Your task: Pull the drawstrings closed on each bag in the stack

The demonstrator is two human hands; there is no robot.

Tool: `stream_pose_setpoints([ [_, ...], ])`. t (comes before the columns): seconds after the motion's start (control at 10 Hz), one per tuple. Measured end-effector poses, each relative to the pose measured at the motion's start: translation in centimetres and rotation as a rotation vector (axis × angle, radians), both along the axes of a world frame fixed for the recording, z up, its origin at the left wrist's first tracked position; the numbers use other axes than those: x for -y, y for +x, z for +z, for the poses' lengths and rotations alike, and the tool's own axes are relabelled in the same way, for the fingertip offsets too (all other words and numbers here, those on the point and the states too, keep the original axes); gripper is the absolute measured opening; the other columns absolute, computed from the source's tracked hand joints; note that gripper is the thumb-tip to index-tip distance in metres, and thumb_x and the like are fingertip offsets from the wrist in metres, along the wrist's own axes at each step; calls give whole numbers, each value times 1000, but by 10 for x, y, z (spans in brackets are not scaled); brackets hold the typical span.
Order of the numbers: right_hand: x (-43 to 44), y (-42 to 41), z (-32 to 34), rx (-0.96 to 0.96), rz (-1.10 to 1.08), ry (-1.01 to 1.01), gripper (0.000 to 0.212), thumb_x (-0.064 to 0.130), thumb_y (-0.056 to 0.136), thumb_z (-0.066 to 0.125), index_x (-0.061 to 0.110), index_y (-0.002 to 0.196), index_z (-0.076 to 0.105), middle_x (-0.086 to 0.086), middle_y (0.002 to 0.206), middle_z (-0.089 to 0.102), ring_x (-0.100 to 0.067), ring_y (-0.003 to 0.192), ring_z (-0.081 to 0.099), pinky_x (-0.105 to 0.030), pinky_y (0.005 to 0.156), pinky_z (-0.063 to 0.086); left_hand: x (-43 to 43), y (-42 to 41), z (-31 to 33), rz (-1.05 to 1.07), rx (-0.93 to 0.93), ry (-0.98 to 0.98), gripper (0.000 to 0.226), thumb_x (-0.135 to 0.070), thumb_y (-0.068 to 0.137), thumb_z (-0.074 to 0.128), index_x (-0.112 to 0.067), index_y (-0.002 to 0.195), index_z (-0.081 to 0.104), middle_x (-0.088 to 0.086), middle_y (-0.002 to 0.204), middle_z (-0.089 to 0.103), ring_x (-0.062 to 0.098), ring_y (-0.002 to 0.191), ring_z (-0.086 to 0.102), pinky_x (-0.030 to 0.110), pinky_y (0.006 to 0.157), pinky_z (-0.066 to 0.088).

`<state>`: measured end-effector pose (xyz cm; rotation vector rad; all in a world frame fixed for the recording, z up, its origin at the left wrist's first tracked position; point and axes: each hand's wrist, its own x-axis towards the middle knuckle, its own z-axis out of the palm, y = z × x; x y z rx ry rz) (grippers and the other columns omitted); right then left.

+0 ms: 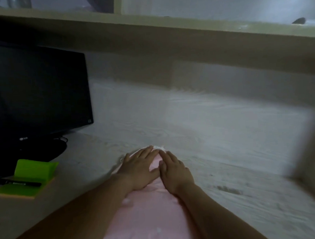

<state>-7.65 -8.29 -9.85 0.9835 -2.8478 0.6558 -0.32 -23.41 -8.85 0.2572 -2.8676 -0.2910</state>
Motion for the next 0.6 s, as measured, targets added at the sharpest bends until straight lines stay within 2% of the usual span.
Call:
stream_pose_setpoints([
  [0.1,2,-3,1,24,-5,21,53,46,109,24,48,161,17,10,173,18,-26,153,30,-50,120,30,1,-4,-1,13,33,-1,74,-65,97,37,-43,161,8,-18,171,2,7,157,5,52,123,6],
  [0.2,-1,-2,11,20,-11,30,55,47,107,25,45,162,17,7,173,17,-25,156,23,-54,123,23,-2,-2,9,7,79,28,75,-65,96,36,-43,161,6,-17,171,-1,9,158,-1,59,124,-1],
  [0.3,-11,6,24,-106,-48,-115,55,47,106,34,36,160,30,4,167,33,-21,152,31,-50,122,26,-11,5,29,8,-19,-2,74,-60,95,38,-38,162,14,-15,172,1,9,157,-6,56,125,-7],
  [0.4,-28,22,37,-276,-103,-294,38,46,105,42,31,138,55,7,138,57,-19,127,51,-44,108,41,-34,19,49,-32,-216,-4,59,-50,95,41,-36,153,40,-14,168,23,9,157,9,43,126,-1],
  [0.5,-58,29,48,-286,-136,-433,21,37,104,50,25,116,62,5,116,64,-21,110,56,-42,95,45,-63,33,59,-100,-364,24,36,-41,88,41,-33,114,65,-14,133,61,14,130,51,35,114,33],
  [0.6,-99,38,54,-187,-149,-549,13,31,100,56,24,111,59,8,99,65,-16,94,62,-33,79,45,-95,50,53,-107,-349,16,31,-45,89,40,-33,105,64,-12,112,65,15,110,57,39,94,47],
])
